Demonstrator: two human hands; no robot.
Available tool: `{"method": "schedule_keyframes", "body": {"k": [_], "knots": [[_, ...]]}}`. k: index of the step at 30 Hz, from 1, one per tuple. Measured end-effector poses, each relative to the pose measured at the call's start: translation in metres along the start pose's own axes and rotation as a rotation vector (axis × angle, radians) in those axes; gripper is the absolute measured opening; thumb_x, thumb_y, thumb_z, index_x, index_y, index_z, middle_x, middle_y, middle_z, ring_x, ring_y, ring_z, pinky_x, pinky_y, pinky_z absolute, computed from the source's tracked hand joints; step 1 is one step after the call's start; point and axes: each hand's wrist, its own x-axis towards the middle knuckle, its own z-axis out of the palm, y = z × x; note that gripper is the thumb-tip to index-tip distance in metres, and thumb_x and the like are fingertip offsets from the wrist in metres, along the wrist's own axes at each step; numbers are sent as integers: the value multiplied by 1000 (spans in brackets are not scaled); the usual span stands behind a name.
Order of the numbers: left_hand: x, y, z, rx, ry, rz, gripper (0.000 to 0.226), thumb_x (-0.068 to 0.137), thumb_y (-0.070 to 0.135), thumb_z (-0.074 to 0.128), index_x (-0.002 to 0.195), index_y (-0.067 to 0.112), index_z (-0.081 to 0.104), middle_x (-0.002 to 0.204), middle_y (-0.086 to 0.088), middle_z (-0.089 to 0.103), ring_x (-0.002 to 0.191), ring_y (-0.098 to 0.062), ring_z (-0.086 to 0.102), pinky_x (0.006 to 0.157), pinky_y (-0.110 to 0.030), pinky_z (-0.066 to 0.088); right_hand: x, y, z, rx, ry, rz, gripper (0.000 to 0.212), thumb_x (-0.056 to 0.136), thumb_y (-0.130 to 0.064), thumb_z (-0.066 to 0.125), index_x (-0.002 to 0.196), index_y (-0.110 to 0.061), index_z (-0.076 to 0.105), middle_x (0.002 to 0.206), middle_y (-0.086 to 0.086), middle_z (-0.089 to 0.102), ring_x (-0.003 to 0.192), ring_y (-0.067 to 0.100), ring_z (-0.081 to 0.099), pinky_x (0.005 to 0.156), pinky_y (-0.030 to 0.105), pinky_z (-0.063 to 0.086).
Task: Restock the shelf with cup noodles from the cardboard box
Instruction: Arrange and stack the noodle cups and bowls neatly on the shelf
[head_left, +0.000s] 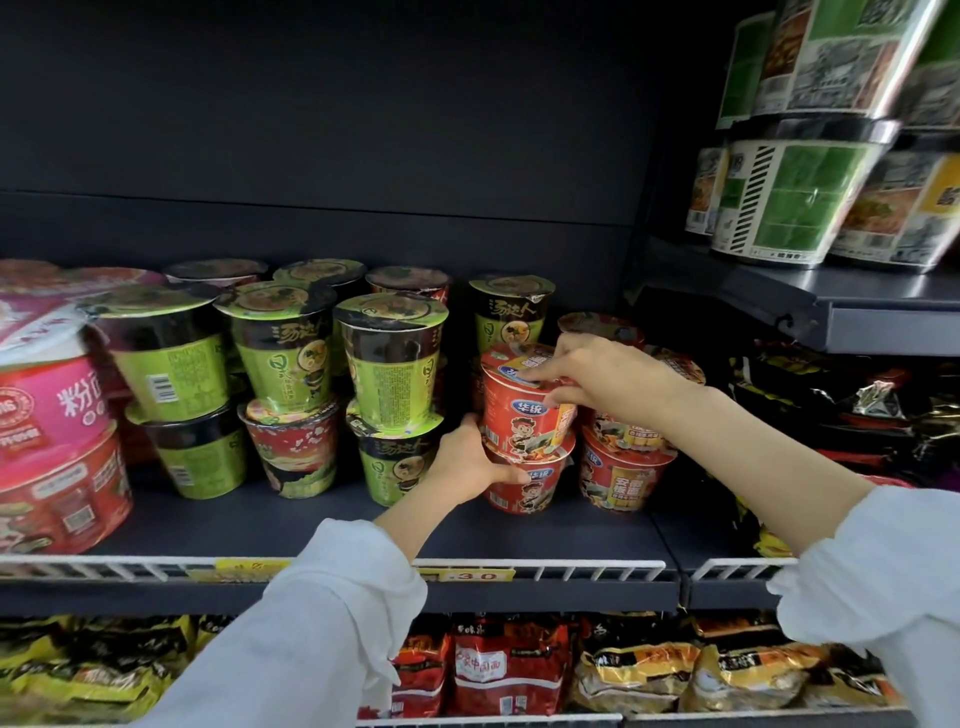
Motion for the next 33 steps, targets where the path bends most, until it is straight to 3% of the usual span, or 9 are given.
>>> {"method": "schedule_keyframes", "body": {"k": [4,10,17,20,23,26,29,33], "knots": [[1,1,-1,26,-22,14,92,63,29,86,138,10,37,135,-6,54,126,-23,49,104,-36,42,0,-5,3,41,29,13,47,92,-35,53,139,-35,43,114,5,47,107,17,48,81,25,41],[-1,8,-6,4,-127,21,89,69,23,83,142,17,33,139,-4,51,128,-22,47,108,-36,38,-2,-7,5,79,84,47,47,92,-40,53,138,-35,45,101,-2,39,107,15,45,78,23,37],[-17,17,-20,232,2,132,66,78,21,75,134,6,42,132,-11,55,121,-25,53,102,-35,43,3,-31,0,132,210,50,47,91,-43,53,135,-27,49,125,0,48,120,17,43,96,34,44],[-33,16,-45,269,80,214,40,86,16,65,123,5,55,120,-12,62,102,-22,64,91,-31,50,15,-51,-6,232,268,61,45,92,-39,54,134,-22,49,127,1,48,123,16,43,96,31,45],[-50,9,-77,304,208,283,10,88,17,60,95,12,65,90,-2,67,77,-12,61,71,-19,47,31,-73,-7,395,276,143,48,90,-29,59,132,-11,43,123,10,53,116,24,51,96,34,45],[-61,-7,-108,291,364,260,13,88,21,61,77,16,55,74,2,57,68,-13,54,60,-19,37,47,-93,-4,605,215,274,54,88,-24,64,128,-3,34,108,17,62,103,30,60,86,37,48],[-64,-29,-130,241,441,204,13,88,21,61,88,11,52,88,-4,57,81,-19,56,66,-22,38,60,-109,4,692,147,399,61,86,-26,66,130,-1,31,115,17,60,110,31,57,76,27,40],[-55,-51,-139,206,283,99,50,89,24,61,130,1,45,124,-15,55,115,-29,55,95,-35,45,66,-128,30,853,-38,453,74,80,-28,73,137,-3,34,132,8,52,123,23,49,90,24,39]]}}
